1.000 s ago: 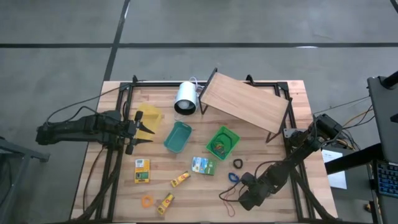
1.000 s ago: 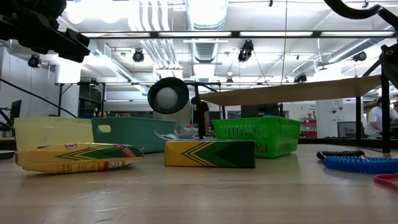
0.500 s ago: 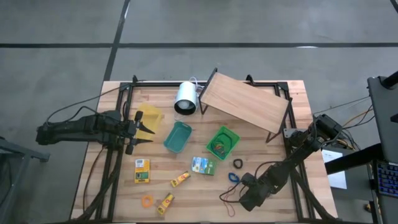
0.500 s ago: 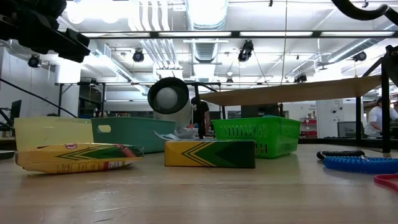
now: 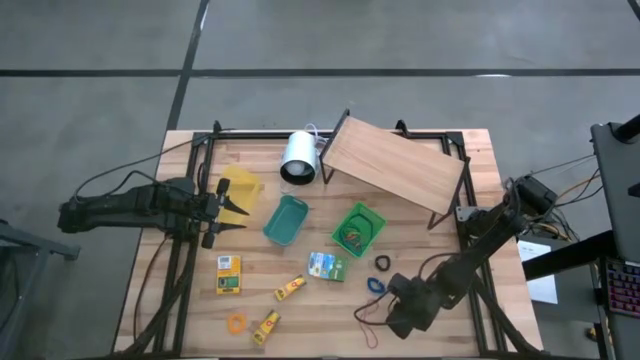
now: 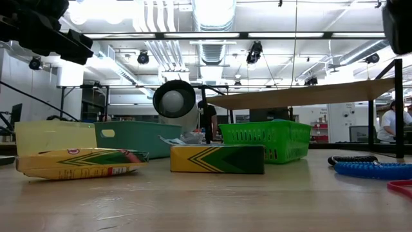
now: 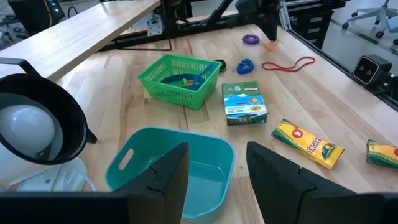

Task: Pick & Place Office Desk Supplies
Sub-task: Put the orange rubber band into the green bin

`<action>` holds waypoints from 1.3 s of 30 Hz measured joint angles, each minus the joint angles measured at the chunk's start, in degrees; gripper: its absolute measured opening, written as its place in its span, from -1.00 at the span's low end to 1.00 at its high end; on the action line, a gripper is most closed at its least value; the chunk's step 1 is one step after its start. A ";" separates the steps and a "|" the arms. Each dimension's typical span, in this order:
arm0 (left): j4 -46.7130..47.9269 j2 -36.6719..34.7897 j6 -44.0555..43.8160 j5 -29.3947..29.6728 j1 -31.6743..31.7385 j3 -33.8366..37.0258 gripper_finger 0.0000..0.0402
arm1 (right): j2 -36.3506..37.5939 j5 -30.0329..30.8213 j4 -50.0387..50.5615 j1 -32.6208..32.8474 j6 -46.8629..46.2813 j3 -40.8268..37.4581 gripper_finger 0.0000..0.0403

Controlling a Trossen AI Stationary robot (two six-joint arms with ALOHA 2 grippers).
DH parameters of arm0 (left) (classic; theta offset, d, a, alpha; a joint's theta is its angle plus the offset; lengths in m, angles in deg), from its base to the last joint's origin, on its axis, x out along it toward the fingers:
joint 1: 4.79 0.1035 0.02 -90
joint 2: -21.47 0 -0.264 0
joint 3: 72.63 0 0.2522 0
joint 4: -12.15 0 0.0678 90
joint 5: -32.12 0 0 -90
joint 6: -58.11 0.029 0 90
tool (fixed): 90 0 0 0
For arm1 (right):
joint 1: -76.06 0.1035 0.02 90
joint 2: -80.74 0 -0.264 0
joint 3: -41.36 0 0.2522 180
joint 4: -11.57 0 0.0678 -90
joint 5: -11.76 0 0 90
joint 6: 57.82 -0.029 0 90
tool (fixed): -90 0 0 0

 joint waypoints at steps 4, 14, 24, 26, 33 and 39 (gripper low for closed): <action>-0.01 0.00 0.01 0.00 0.00 -0.01 -0.19 | 1.80 6.02 3.59 0.00 4.83 0.03 -0.96; -0.01 -0.01 0.00 0.00 0.00 0.00 -0.19 | 3.13 37.09 11.01 -0.02 15.63 0.03 -0.96; -0.01 0.00 0.01 0.00 0.00 0.00 -0.19 | 3.16 71.14 10.09 -0.98 26.52 0.12 -0.96; -0.01 0.00 0.00 0.00 0.00 0.00 -0.19 | 2.99 73.46 10.04 -1.79 26.54 0.12 -0.96; 0.00 -0.01 0.00 0.00 0.00 0.00 -0.19 | 0.39 73.75 9.76 -7.16 26.54 0.01 -0.96; -0.01 -0.02 0.00 0.00 0.01 0.00 -0.19 | -3.68 71.74 8.74 -10.81 26.49 -0.03 -0.96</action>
